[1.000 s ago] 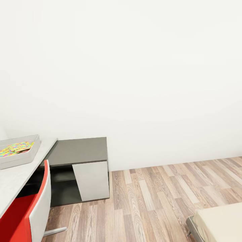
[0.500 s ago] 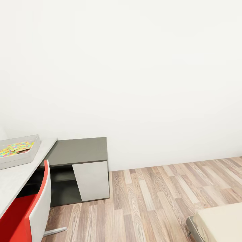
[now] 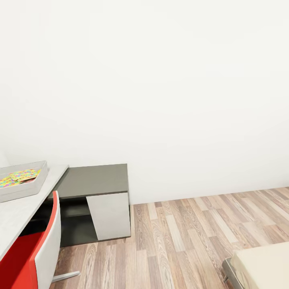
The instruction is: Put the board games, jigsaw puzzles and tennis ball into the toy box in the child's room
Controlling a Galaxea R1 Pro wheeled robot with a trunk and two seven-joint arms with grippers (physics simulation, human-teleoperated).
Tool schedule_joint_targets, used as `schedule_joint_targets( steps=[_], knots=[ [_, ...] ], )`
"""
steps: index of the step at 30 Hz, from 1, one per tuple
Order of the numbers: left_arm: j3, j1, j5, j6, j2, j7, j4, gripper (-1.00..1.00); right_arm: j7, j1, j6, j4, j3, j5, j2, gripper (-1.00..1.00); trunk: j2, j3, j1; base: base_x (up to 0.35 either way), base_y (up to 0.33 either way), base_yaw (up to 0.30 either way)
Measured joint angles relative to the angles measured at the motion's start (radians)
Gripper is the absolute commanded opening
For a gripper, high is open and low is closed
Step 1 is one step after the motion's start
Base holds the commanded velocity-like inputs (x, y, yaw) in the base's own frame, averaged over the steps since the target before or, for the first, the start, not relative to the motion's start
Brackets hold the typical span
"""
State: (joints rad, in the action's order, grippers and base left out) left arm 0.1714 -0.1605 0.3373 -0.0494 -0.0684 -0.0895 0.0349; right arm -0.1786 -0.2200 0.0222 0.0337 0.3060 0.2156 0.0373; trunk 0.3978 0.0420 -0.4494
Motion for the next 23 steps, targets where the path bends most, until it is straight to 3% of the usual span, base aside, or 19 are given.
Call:
schedule_joint_targets(
  steps=[23],
  knots=[
    [-0.002,0.000,0.001,-0.002,0.006,0.002,0.004,1.00,0.000,0.002,0.001,0.000,0.000,-0.001,-0.002,1.00,0.000,0.000,0.000,0.000,0.000,0.000]
  ],
)
